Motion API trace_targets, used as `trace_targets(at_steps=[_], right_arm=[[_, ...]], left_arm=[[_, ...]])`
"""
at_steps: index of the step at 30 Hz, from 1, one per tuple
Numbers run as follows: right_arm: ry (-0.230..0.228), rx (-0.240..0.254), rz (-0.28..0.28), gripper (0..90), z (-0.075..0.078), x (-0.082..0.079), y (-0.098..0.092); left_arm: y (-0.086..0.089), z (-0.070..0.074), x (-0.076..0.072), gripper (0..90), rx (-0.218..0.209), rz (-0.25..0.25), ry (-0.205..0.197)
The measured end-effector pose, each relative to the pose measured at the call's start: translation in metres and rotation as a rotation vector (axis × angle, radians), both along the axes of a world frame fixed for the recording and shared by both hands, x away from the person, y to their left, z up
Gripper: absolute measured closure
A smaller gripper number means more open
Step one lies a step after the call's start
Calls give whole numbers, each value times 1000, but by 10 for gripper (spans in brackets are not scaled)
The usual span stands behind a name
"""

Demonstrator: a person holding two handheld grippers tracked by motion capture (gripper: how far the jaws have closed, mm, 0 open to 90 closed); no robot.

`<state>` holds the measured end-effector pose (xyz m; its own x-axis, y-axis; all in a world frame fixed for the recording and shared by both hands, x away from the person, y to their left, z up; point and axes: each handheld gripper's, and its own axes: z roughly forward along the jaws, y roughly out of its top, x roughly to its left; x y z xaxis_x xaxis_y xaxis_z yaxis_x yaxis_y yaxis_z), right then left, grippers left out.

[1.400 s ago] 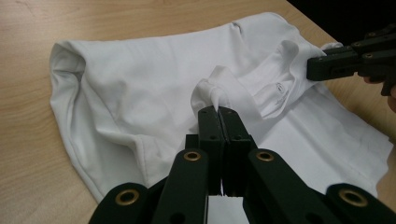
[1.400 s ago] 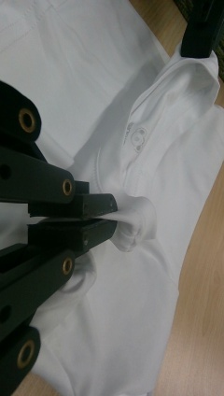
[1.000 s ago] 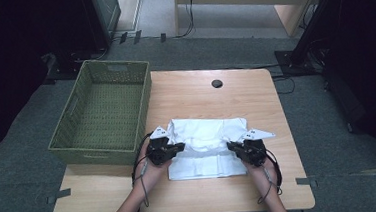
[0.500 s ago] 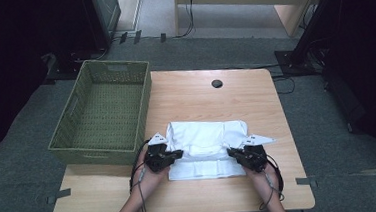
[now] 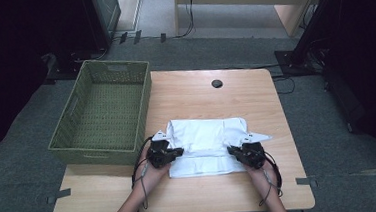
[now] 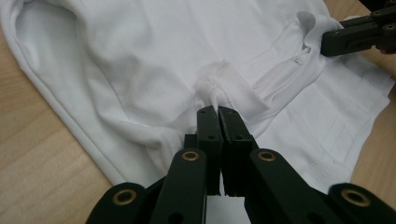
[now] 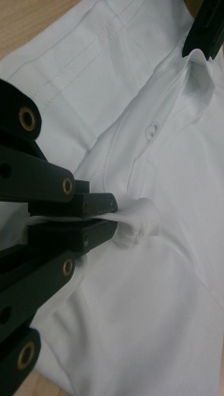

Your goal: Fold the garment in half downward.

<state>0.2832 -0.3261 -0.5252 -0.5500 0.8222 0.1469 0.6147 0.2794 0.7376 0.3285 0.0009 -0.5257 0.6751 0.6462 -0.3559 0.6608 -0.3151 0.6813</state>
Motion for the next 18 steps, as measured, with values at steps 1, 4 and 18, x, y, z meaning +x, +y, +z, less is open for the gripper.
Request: trace_targets(at_steps=[1,4,18], right_arm=[[-4,-6,2,873,0,2,0],[-5,1,4,872,0,11,-1],[-6,1,-18,868,0,47,-3]], left_arm=[[-1,0,3,884,2,8,4],[-3,1,11,883,11,17,-1],[-13,4,36,868,48,57,-15]])
